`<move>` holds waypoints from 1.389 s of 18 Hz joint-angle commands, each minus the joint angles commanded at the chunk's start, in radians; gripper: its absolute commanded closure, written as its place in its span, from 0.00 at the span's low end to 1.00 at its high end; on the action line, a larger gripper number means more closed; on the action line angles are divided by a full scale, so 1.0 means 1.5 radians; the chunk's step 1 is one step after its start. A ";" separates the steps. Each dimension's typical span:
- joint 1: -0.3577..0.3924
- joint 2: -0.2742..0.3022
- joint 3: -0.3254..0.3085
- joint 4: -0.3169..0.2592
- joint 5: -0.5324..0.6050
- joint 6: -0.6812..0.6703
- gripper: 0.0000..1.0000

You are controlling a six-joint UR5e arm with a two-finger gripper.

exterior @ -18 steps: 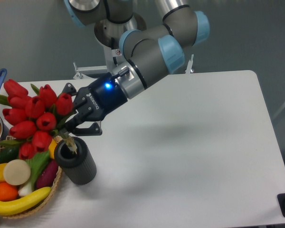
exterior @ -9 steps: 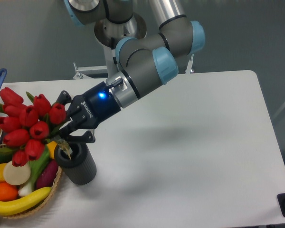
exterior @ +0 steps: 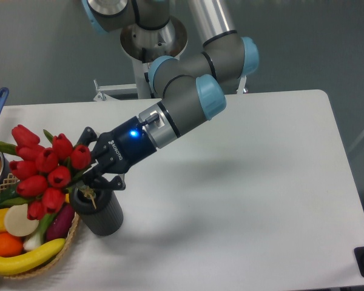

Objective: Insert the flowers into the vase
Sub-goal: 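Lower the tulip stems into the black vase opening, then open the gripper to release the tulips in the vase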

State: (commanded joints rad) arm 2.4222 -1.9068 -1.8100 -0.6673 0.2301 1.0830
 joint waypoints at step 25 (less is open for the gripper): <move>0.026 -0.017 -0.083 -0.001 0.007 0.010 0.00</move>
State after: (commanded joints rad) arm 2.4605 -1.9328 -1.9343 -0.6688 0.2408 1.0983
